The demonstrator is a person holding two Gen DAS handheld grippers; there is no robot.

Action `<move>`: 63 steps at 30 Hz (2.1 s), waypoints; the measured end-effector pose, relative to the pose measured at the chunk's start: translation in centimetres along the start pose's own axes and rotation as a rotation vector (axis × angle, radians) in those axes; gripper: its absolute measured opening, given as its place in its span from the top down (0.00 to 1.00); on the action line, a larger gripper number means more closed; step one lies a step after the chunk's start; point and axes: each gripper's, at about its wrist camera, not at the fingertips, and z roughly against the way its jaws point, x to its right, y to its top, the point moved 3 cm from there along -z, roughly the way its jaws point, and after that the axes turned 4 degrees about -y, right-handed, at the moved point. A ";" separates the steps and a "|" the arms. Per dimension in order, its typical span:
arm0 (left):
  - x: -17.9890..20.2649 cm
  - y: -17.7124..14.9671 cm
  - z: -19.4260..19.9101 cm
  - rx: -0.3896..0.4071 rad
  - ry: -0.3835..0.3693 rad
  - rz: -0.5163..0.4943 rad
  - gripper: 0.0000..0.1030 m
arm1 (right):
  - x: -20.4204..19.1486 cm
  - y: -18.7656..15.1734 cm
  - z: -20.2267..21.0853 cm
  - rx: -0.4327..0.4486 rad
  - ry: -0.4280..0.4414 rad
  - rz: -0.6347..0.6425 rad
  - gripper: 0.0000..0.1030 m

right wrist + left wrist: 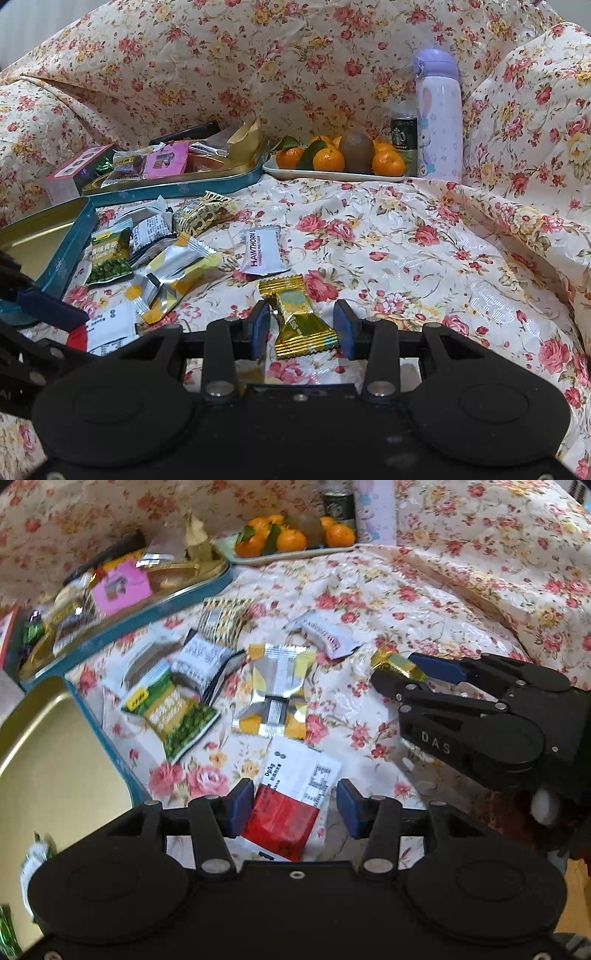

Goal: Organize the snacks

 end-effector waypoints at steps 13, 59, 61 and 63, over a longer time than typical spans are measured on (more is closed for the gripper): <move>-1.5 -0.4 0.1 -0.024 0.043 0.231 0.52 | -0.5 1.3 -0.3 -0.116 -0.048 -0.024 0.66; -1.4 -1.1 0.6 -0.045 0.048 0.212 0.59 | -0.9 0.4 2.2 -0.234 -0.010 -0.048 0.67; -1.3 -1.2 0.8 -0.045 0.048 0.215 0.59 | -0.7 0.5 2.3 -0.235 -0.007 -0.056 0.68; -1.2 -1.6 1.2 -0.045 0.032 0.220 0.59 | -0.7 0.5 2.7 -0.231 -0.008 -0.059 0.68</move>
